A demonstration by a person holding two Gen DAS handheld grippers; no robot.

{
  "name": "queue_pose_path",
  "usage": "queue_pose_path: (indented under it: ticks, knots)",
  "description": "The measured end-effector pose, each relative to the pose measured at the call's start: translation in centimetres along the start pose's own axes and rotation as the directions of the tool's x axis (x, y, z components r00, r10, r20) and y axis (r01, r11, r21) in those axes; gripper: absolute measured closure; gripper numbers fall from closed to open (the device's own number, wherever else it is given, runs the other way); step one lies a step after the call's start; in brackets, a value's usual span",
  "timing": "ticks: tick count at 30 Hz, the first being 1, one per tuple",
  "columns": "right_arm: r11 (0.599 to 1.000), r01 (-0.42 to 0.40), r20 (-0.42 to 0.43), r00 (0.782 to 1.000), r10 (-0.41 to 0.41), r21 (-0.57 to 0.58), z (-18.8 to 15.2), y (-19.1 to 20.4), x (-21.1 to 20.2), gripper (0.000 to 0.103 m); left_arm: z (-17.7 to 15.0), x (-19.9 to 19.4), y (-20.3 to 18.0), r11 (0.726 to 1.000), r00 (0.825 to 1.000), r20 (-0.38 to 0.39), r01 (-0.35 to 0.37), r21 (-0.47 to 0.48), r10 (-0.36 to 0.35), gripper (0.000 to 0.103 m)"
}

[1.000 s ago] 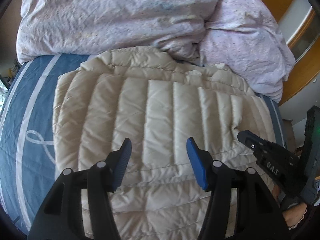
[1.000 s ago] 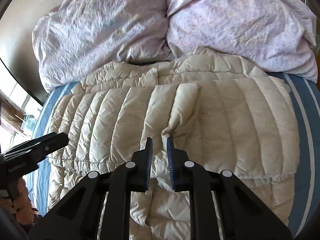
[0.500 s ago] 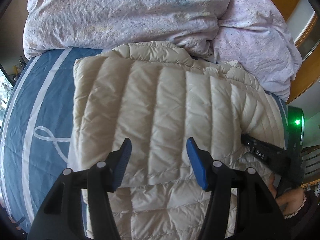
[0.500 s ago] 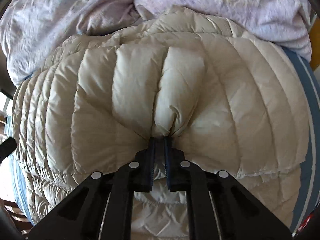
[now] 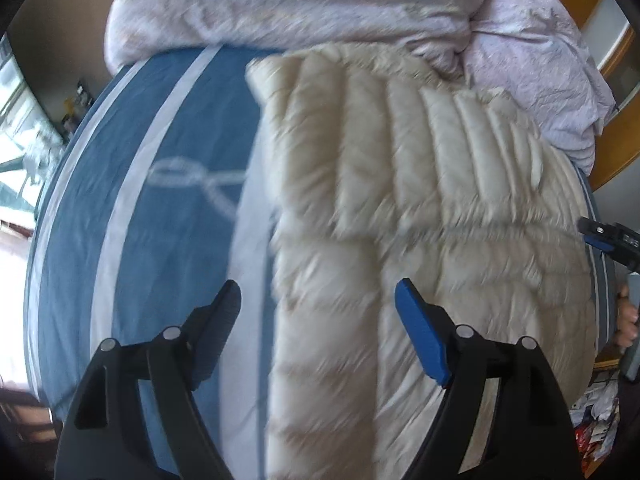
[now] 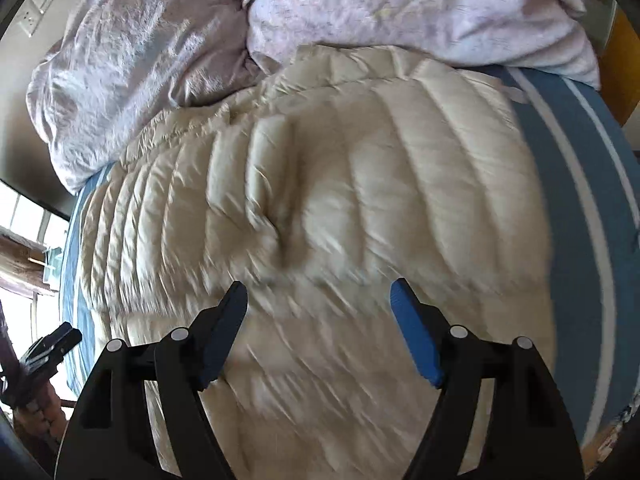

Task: Fold large clothes

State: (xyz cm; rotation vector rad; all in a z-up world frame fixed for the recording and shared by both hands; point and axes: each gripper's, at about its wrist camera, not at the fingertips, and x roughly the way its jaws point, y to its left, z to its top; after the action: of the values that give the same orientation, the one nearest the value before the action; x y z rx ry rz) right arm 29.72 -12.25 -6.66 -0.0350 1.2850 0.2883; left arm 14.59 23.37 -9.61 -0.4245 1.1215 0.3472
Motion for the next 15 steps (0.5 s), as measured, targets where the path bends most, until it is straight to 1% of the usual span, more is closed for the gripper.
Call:
queue_pose_path:
  ticks: [6,10,15]
  knots:
    - [0.999,0.019,-0.059,0.998,-0.017,0.035,-5.1,-5.8,-2.1,0.027,-5.7,-0.3,2.6,0.998,0.998,-0.061,0.011,-0.062,-0.015,0.024]
    - [0.996,0.005,-0.094,0.996,0.003,0.085,-8.4,-9.5,-3.5,0.028,-8.9,-0.5,3.7,0.991,0.995,-0.084,0.047,-0.121,-0.058,0.024]
    - [0.994,0.007,-0.140,0.990,0.009,0.113,-11.7,-12.6,-4.7,0.028,-11.6,-0.9,3.3,0.989,0.991,-0.099,0.081,-0.124,-0.093,0.024]
